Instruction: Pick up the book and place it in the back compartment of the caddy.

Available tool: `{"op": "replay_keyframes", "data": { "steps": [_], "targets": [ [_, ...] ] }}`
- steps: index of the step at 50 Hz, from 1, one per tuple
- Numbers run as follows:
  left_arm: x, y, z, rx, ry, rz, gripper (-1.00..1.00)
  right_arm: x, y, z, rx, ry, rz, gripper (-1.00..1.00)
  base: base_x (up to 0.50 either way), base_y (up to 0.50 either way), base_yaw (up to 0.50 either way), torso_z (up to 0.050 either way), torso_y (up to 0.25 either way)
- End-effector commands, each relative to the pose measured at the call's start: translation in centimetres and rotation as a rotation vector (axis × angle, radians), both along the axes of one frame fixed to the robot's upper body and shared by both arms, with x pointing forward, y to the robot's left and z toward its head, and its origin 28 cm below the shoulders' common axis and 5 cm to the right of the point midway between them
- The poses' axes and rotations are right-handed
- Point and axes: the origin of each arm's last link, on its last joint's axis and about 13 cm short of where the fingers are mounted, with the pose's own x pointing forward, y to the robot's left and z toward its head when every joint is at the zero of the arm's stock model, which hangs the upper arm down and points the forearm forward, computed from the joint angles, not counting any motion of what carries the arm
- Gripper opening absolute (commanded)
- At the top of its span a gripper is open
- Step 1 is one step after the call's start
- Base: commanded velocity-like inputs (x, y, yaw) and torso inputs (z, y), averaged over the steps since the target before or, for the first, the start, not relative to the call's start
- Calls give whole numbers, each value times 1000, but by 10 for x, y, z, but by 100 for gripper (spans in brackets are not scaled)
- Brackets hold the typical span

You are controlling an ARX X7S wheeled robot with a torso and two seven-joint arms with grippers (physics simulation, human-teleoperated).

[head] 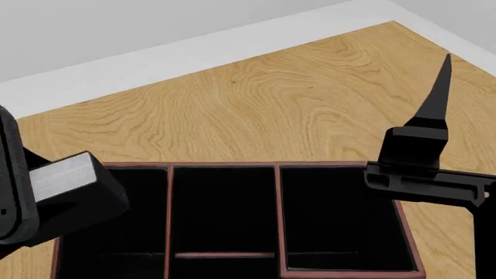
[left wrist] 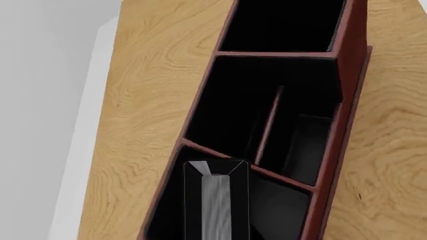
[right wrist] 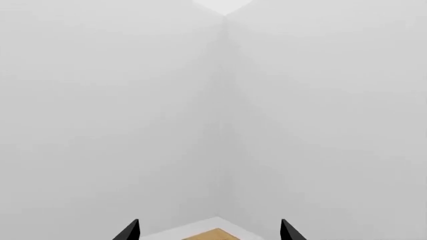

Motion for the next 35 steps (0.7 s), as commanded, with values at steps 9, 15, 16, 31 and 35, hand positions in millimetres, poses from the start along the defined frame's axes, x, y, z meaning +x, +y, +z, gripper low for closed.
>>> {"op": "replay_keyframes", "data": {
  "steps": [9, 15, 16, 31, 35],
  "targets": [
    [20, -32, 15, 42, -42, -94, -100, -1, -1, -1, 3, 4, -7, 100, 0, 0, 0, 0, 1],
    [25, -41, 14, 58, -32, -131, -100, 0, -1, -2, 4, 5, -8, 100, 0, 0, 0, 0, 2],
    [29, -43, 14, 66, -32, -136, -100, 1, -1, -2, 2, 7, -8, 100, 0, 0, 0, 0, 0],
    [69, -71, 21, 128, 3, -219, -100, 6, -7, -8, 9, 18, -23, 100, 0, 0, 0, 1, 1],
    [78, -78, 22, 144, 13, -243, -100, 6, -11, -11, 13, 19, -32, 100, 0, 0, 0, 0, 0]
  ]
}}
